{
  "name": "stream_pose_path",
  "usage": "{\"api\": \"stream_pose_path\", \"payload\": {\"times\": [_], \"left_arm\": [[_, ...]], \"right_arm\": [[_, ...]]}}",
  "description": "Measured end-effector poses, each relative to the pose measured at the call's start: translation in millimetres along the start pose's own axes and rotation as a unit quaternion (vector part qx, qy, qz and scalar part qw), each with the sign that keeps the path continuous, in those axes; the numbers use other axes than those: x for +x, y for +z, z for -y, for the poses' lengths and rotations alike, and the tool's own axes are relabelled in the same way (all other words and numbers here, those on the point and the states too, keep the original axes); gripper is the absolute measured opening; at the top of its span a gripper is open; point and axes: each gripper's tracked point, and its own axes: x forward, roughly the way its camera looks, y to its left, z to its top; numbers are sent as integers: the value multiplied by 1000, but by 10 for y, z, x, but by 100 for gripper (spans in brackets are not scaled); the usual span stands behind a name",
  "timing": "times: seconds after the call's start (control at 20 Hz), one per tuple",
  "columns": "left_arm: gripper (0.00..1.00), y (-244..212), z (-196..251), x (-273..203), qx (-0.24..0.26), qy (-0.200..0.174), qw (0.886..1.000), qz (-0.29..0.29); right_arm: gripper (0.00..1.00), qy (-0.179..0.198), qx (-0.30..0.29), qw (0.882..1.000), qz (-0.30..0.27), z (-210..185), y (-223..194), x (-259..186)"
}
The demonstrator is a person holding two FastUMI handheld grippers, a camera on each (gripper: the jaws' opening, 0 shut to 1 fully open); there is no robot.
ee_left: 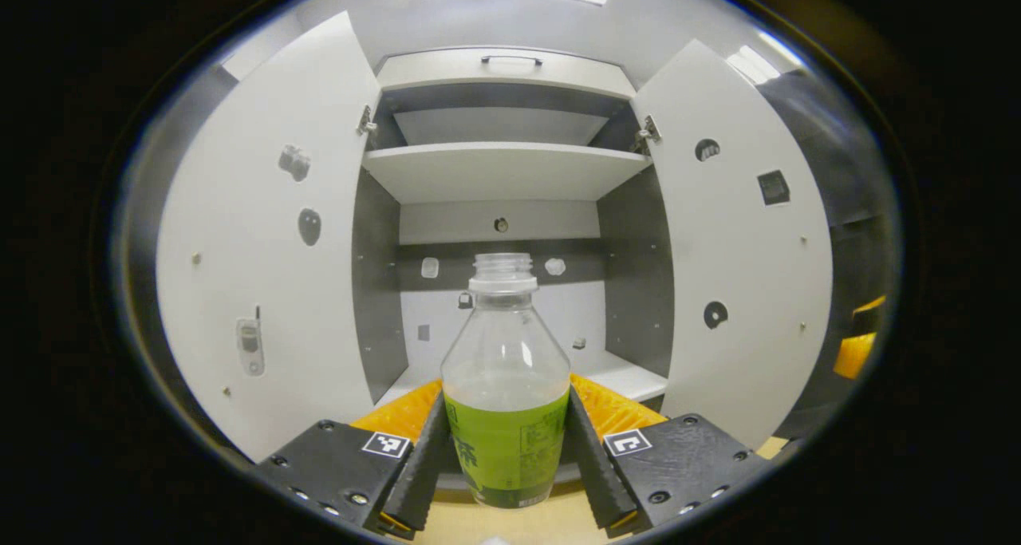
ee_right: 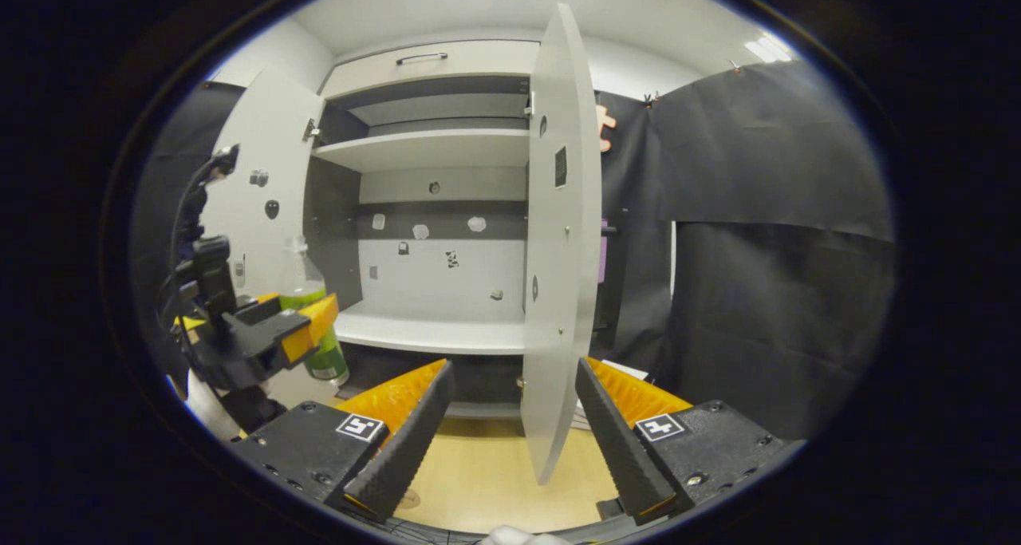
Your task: Grasp the bottle in the cabinet with the left hand and place it on the coaster, then close the right door with the right hand and the left door with the left hand.
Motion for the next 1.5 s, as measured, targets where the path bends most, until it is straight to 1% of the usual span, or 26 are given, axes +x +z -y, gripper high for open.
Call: {"api": "stream_pose_path", "payload": {"times": [0.05, 0.1, 0.15, 0.25, 0.3, 0.4, 0.45, 0.5, 0.55, 0.6, 0.65, 0.7, 0.75, 0.8, 0.85, 0.95, 1.0, 1.05, 1.1, 1.15, 1.2, 1.25, 1.3, 1.5], "left_arm": [[74, -93, -1, -102, 1, 1, 1000, -4], [77, -199, 6, -201, -1, -1, 1000, -8], [77, -303, 35, -280, -5, -4, 1000, -14], [70, -551, 72, -421, -17, -9, 999, -27], [74, -658, 95, -487, -21, -11, 999, -30], [74, -881, 126, -586, -26, -13, 999, -32], [77, -989, 159, -607, -24, -16, 999, -28], [70, -1098, 191, -628, -20, -19, 999, -26], [74, -1218, 230, -656, -19, -24, 999, -25], [74, -1350, 276, -689, -21, -31, 999, -27], [77, -1475, 325, -732, -26, -37, 999, -28], [77, -1607, 379, -775, -34, -45, 998, -32], [74, -1738, 425, -813, -44, -52, 997, -35], [74, -1868, 451, -845, -50, -57, 996, -39], [70, -1978, 490, -881, -56, -63, 996, -41], [74, -2163, 522, -958, -60, -69, 995, -32], [78, -2242, 530, -1000, -58, -72, 995, -25], [77, -2332, 541, -1004, -56, -76, 995, -22], [74, -2432, 558, -999, -52, -80, 995, -23], [74, -2550, 570, -1025, -47, -83, 995, -27], [70, -2628, 567, -1023, -45, -85, 995, -32], [77, -2734, 570, -1017, -45, -86, 995, -35], [74, -2818, 563, -1001, -46, -84, 995, -41], [74, -2996, 586, -958, -46, -89, 994, -46]], "right_arm": [[100, 1, 0, 1000, -1, 3, -19, -25], [100, 2, -1, 1000, -2, 6, -46, -44], [100, 2, -2, 1000, -4, 10, -68, -62], [100, 3, -4, 1000, -10, 30, -128, -91], [99, 3, -5, 1000, -12, 37, -154, -112], [100, 5, -8, 1000, -21, 52, -216, -125], [100, 6, -7, 1000, -26, 56, -232, -131], [100, 8, -5, 999, -31, 60, -250, -143], [100, 8, -4, 999, -35, 66, -258, -149], [100, 8, -5, 999, -38, 77, -258, -156], [99, 7, -6, 999, -39, 92, -251, -167], [100, 6, -8, 999, -39, 103, -242, -172], [100, 4, -12, 999, -40, 113, -227, -179], [100, 2, -15, 999, -41, 129, -232, -173], [100, 1, -18, 999, -47, 136, -240, -177], [100, 6, -24, 998, -58, 108, -254, -181], [100, 6, -27, 998, -61, 115, -263, -186], [99, 7, -29, 998, -64, 108, -263, -192], [100, 9, -31, 997, -66, 89, -268, -193], [100, 10, -35, 997, -68, 71, -268, -191], [100, 11, -37, 997, -70, 57, -269, -187], [100, 11, -39, 997, -71, 46, -265, -179], [100, 11, -39, 997, -71, 34, -252, -181], [100, 14, -44, 996, -75, -20, -236, -187]]}}
